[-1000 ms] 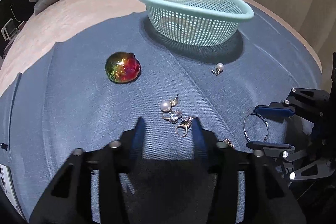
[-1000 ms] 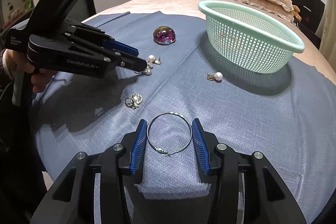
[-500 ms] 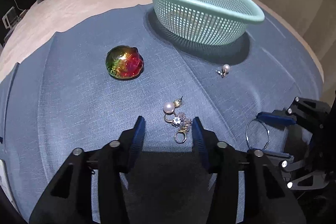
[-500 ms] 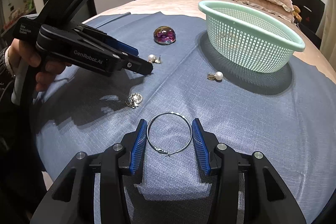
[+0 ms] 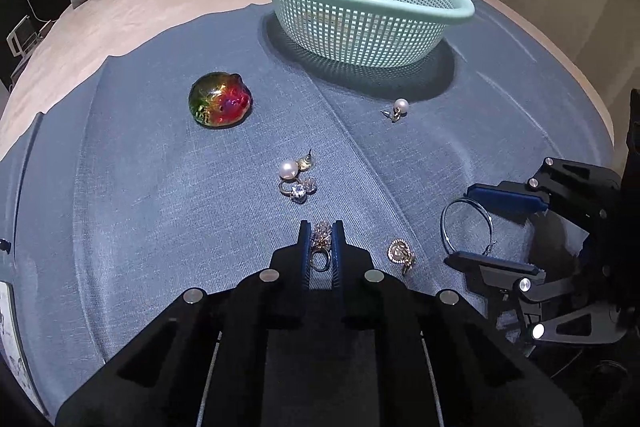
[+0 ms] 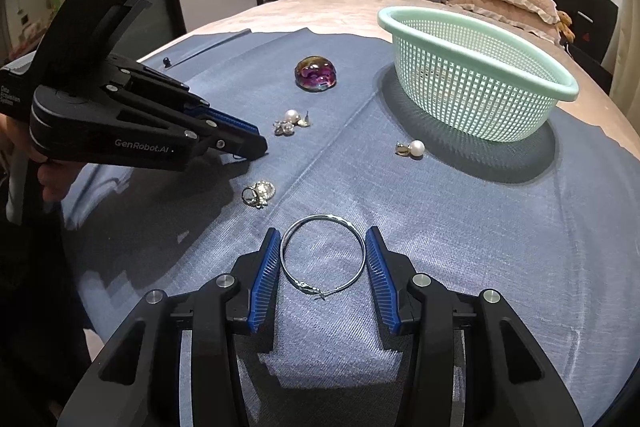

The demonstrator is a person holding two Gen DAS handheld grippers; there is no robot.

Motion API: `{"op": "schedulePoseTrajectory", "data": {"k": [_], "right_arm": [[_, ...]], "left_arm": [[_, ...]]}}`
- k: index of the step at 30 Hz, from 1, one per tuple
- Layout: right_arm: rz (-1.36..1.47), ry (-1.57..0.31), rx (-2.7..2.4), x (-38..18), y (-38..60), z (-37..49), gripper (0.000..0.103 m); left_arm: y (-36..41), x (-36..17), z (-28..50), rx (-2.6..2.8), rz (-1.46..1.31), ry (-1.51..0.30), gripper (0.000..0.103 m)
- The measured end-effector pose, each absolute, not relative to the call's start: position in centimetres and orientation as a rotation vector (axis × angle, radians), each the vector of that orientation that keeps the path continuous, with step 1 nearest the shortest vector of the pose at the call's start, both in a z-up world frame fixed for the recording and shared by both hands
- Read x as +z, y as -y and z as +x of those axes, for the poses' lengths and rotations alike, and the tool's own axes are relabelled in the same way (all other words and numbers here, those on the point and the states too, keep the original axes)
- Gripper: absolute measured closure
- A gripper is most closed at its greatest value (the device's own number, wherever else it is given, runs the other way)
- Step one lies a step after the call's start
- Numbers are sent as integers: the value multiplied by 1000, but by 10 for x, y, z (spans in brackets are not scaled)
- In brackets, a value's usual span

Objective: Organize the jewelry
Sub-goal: 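Carry the ring and hoop into the green basket and open both tools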

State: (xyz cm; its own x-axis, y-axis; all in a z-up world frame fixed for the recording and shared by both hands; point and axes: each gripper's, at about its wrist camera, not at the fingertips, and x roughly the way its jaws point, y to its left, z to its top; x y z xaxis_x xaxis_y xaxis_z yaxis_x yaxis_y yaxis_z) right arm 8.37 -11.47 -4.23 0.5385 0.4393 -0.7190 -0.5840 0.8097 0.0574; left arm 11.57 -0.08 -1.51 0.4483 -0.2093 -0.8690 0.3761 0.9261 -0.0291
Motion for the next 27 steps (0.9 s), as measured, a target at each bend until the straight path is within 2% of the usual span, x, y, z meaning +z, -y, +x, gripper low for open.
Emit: {"op": "schedulePoseTrajectory", "data": {"k": [11,27], "right_arm": [[-204,-711,567,-4,135,70,62],[-246,-508,406,88,190,106,62]], "left_arm": [[8,12,102,-348,243,-1013,93],[26,109,132,-391,331,-860,92]]}}
